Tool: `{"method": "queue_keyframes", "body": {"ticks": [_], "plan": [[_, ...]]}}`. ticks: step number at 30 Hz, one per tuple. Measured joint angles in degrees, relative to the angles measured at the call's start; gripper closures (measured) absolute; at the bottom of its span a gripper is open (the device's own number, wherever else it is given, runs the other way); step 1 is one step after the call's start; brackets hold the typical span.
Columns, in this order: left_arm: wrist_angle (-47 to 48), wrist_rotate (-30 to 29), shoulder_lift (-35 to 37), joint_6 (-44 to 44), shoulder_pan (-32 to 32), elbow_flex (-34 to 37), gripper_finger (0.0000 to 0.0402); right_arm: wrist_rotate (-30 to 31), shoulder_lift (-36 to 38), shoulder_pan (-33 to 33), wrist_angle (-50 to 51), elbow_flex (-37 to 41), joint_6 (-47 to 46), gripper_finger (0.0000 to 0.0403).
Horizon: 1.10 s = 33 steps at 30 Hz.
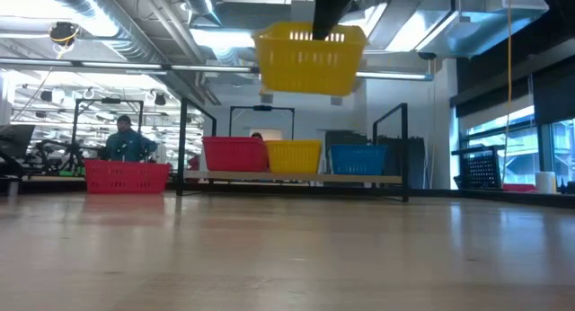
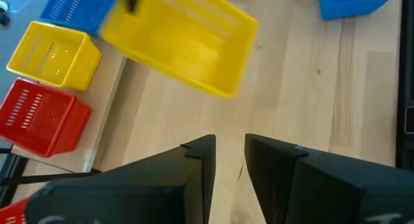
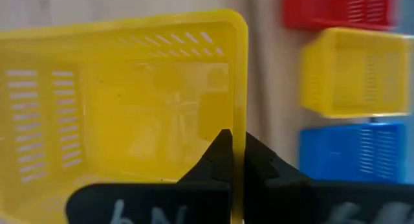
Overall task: Stack baskets on shelf by color
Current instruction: Stack the yellow bin on the yellow bin on the shelf
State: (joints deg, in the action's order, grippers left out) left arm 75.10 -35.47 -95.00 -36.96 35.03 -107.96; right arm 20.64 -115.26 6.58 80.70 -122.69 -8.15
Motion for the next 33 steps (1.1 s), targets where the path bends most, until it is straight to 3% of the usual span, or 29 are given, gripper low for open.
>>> {"method": "queue_keyframes", "body": {"ticks": [4, 7, 12, 15, 18, 24, 33], "plan": [[1.3, -2.8, 0.0, 0.02, 0.0, 0.0, 0.0327, 2.47, 0.07, -4.82, 1.69, -4.59, 5.29, 0.0403], [3.75, -8.2, 0.0, -0.14, -0.36, 0.0, 0.0328, 4.03, 0.07, -9.28, -0.31, -6.53, 11.35, 0.0403], [6.04, -15.82, 0.0, -1.91, -4.46, 0.0, 0.0328, 0.48, 0.07, -18.43, -4.66, -6.93, 21.1, 0.0403], [6.86, -15.15, 0.0, -1.9, -8.31, 0.0, 0.0328, -4.67, 0.07, -24.24, -8.76, -6.95, 27.52, 0.0403], [7.01, -13.4, 0.0, -1.28, -12.18, 0.0, 0.0328, -6.11, 0.07, -29.33, -13.28, -6.95, 31.54, 0.0403], [6.99, -12.94, 0.0, 0.03, -18.28, 0.0, 0.0328, -14.84, -0.78, -37.97, -15.49, -6.95, 38.77, 0.0403], [6.96, -12.17, 0.0, 0.08, -23.25, -0.02, 0.0328, -18.68, -5.3, -42.38, -18.49, -6.61, 44.36, 0.0403]]}}
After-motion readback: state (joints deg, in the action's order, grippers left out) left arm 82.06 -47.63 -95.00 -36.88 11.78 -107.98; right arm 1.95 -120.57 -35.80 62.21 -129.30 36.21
